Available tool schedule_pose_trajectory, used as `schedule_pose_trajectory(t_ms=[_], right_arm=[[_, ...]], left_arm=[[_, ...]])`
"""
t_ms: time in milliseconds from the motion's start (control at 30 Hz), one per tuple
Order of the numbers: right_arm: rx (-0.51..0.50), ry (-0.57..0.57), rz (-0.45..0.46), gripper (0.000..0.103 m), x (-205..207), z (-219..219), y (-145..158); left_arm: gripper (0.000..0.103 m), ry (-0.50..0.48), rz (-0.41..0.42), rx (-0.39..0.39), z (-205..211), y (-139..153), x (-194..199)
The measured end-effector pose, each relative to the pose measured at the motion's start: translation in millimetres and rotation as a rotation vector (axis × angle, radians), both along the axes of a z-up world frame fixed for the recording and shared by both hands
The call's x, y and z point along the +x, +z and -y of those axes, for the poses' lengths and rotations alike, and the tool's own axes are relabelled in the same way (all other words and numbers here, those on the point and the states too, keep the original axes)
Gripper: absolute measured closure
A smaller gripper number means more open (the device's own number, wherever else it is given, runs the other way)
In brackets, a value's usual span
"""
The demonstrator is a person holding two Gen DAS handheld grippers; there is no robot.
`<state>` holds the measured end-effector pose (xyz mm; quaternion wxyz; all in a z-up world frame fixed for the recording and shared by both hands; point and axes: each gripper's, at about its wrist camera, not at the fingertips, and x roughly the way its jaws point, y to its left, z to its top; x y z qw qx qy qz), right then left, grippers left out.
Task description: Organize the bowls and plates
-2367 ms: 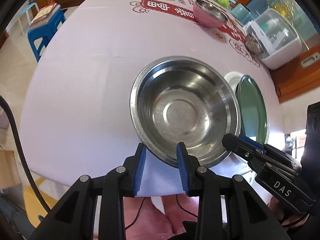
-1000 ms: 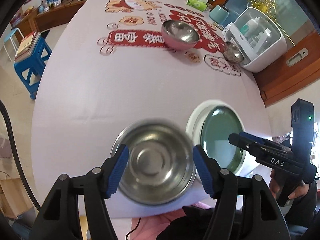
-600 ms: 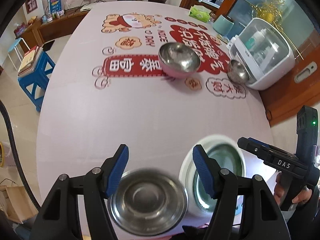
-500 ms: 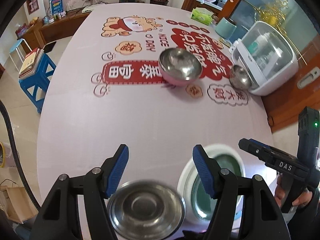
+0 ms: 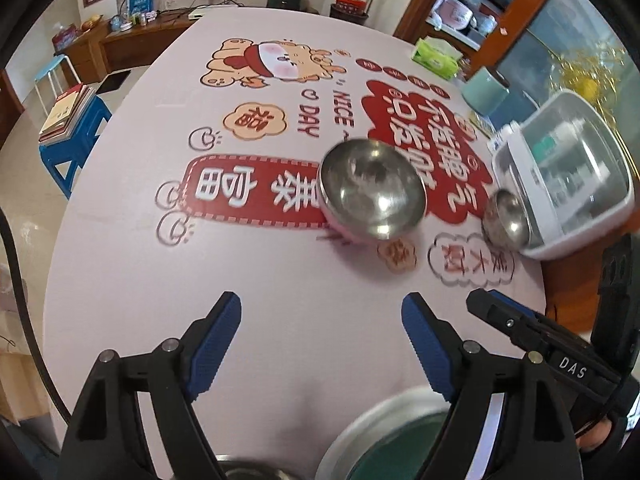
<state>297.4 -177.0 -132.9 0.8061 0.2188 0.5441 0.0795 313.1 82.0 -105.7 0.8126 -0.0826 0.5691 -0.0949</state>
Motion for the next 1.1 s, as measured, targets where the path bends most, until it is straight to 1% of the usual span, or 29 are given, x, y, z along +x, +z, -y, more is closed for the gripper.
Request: schedule_pose_trajectory(t_ms=[167, 400, 600, 800, 867, 933, 1067, 1100], right_arm=[[0.006, -0.002, 0.032, 0.042, 20, 5, -8], [0.077, -0.027, 0.080, 0.042, 34, 8, -28], [0.112, -0.050, 0.113, 0.042, 41, 6, -41], [0.118, -0.058, 0.099, 0.042, 48, 2, -56], [0.119, -0.054, 0.094, 0.042, 50, 0, -60], [0.115, -0.045, 0.089, 0.044, 52, -1, -62], [0.106, -0.037, 0.072, 0.055, 55, -2, -67], [0.109, -0.035, 0.072, 0.055, 56, -2, -68]], left_arm=[[0.022, 0.048, 0.025, -0.029, 5, -6, 26], [0.022, 0.083, 0.036, -0.043, 16, -25, 52], [0.022, 0.106, 0.015, -0.042, 22, -49, 66], [0.024, 0.106, -0.017, -0.033, 27, -69, 77], [0.027, 0.107, -0.026, -0.037, 27, -73, 80], [0.032, 0.106, -0.037, -0.037, 28, -78, 81], [0.038, 0.102, -0.064, -0.051, 30, -87, 84], [0.043, 0.104, -0.074, -0.058, 30, -90, 85]])
